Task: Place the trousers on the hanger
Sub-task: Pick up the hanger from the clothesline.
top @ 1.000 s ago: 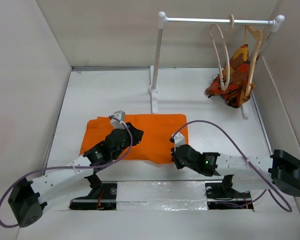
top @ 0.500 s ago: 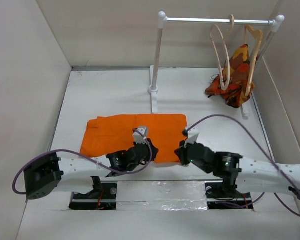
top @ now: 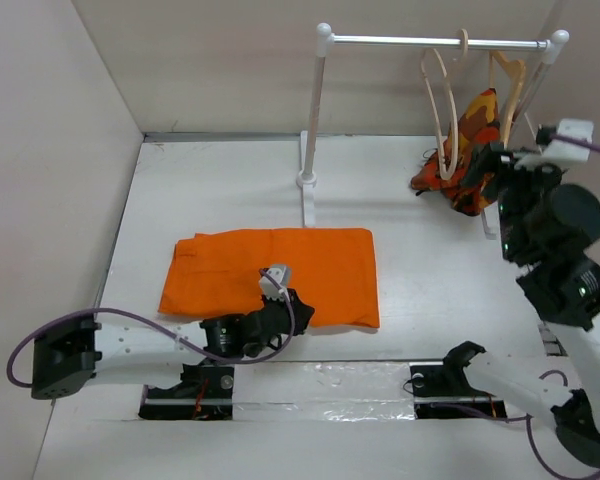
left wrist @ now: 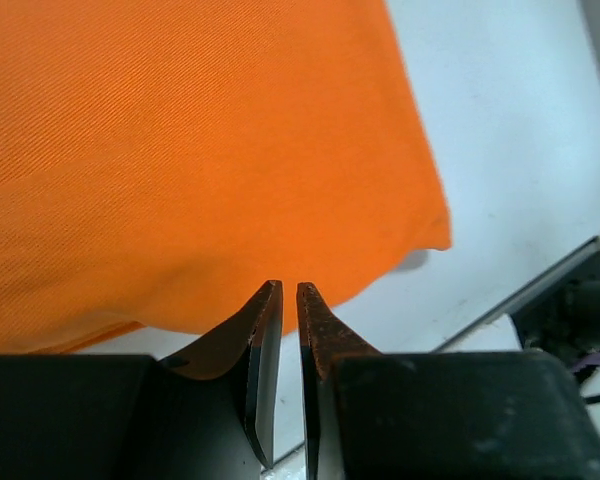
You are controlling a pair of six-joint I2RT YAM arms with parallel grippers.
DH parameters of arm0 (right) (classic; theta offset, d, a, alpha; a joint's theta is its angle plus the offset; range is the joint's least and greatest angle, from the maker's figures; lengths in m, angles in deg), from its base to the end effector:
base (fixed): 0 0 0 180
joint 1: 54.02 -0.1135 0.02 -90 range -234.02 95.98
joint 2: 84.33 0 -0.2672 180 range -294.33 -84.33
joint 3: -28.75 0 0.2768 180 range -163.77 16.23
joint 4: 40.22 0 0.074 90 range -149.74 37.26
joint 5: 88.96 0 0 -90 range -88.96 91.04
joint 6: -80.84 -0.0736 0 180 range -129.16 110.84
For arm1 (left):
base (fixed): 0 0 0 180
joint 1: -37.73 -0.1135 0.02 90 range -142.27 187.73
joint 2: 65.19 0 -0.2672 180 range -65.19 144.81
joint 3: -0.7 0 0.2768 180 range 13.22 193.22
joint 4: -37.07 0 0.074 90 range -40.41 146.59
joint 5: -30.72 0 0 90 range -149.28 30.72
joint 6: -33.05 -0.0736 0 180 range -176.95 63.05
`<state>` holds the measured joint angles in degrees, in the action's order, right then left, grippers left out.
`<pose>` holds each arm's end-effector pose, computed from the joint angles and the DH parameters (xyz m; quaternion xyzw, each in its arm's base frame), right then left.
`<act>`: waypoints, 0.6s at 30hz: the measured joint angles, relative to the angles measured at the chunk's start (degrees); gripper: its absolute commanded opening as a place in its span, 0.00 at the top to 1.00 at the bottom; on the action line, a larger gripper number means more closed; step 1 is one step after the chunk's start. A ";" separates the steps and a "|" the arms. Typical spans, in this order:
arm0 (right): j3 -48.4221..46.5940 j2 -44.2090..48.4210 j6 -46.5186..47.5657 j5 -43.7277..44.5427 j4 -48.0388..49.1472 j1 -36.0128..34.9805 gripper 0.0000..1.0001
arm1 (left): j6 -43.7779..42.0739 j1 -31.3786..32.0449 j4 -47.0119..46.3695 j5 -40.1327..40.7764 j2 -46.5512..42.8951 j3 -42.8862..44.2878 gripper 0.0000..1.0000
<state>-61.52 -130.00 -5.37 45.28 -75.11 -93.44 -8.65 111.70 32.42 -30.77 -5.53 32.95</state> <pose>0.1526 0.0589 0.5204 0.0477 0.6613 -0.0145 0.7485 0.1052 -0.2389 0.1630 0.0464 0.8172 -0.3710 0.4386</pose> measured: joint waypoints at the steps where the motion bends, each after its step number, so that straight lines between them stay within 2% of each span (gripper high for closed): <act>1: -3.23 -3.06 1.70 -2.21 -0.04 4.13 0.18 | 0.00 0.96 0.74 0.81 -1.88 0.00 0.90; 5: -12.55 -15.82 5.64 -16.26 -0.76 20.70 0.17 | 0.09 4.04 3.43 3.82 -8.68 0.00 0.88; 9: -13.25 -25.64 6.97 -27.39 -2.05 29.42 0.17 | 0.63 5.70 7.67 6.21 -13.92 0.00 0.87; 12: -13.27 -31.36 7.17 -34.86 -3.50 33.18 0.27 | 0.96 5.92 10.73 7.41 -17.22 0.00 0.86; 15: -13.07 -34.69 7.28 -38.05 -4.22 34.64 0.36 | 1.29 5.92 12.98 8.33 -20.00 -0.04 0.85; 17: -11.96 -35.06 7.39 -38.80 -3.72 34.91 0.48 | 1.33 5.92 13.88 8.66 -21.42 -0.22 0.85; 18: -11.13 -34.82 7.34 -39.06 -3.52 34.91 0.64 | 1.33 5.92 14.34 8.76 -21.88 -0.22 0.84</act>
<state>-72.65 -164.82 1.97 6.23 -78.63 -58.53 -7.32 117.63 46.76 -22.01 -27.41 32.73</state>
